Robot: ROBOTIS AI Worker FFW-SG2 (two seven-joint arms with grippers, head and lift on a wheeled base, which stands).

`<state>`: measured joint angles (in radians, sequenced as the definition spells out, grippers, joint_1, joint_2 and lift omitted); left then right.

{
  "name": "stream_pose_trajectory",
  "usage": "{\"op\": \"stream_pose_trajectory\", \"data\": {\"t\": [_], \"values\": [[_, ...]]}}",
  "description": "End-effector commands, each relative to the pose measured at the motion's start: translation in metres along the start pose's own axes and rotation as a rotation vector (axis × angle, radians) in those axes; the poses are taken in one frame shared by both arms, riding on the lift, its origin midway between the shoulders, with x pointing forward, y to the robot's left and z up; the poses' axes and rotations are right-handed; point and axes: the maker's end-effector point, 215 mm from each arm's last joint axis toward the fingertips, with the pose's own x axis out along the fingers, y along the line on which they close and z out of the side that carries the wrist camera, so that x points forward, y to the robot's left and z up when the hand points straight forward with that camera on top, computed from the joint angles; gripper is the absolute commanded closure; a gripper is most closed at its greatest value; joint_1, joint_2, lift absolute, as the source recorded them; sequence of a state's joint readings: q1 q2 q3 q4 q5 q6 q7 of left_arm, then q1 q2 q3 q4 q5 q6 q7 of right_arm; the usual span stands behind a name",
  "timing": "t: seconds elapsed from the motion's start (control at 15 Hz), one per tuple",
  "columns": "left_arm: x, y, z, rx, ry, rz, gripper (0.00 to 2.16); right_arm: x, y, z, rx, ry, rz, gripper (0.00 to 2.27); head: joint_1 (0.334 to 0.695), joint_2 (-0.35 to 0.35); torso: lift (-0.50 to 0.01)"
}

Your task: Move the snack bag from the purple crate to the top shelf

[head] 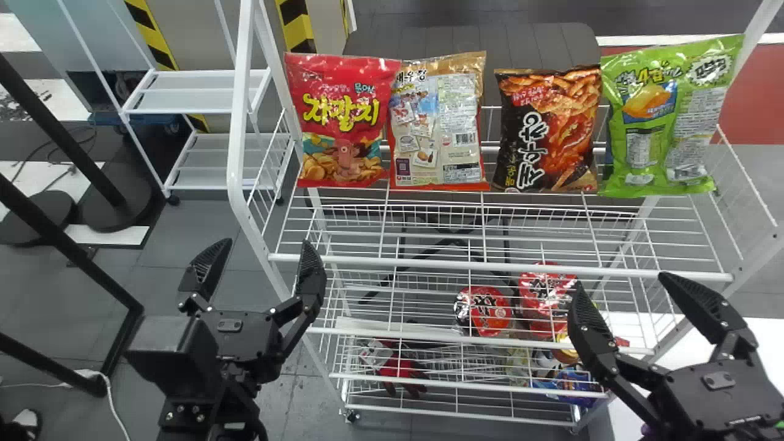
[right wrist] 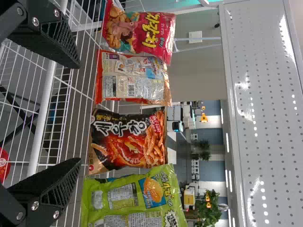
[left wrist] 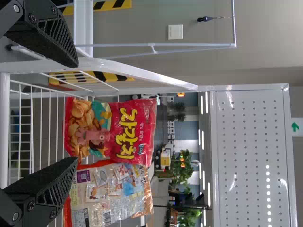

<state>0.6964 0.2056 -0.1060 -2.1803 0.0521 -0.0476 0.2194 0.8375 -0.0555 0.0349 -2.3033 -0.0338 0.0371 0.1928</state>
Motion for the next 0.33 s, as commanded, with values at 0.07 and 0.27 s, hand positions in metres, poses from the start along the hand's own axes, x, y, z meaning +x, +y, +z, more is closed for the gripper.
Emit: {"op": "stream_pose_trajectory", "data": {"t": [0.07, 0.27], "values": [[-0.0002, -0.0032, 0.0025, -0.005, -0.004, -0.005, 0.12, -0.0007, -0.0045, 0.0075, -0.003, -0.026, -0.009, 0.13, 0.695, 0.085, 0.0], [0.0, -0.0051, 0.0074, -0.008, -0.012, -0.008, 0.12, -0.0018, -0.011, 0.0139, 0.01, -0.047, -0.019, 0.13, 0.695, 0.074, 0.0]]}}
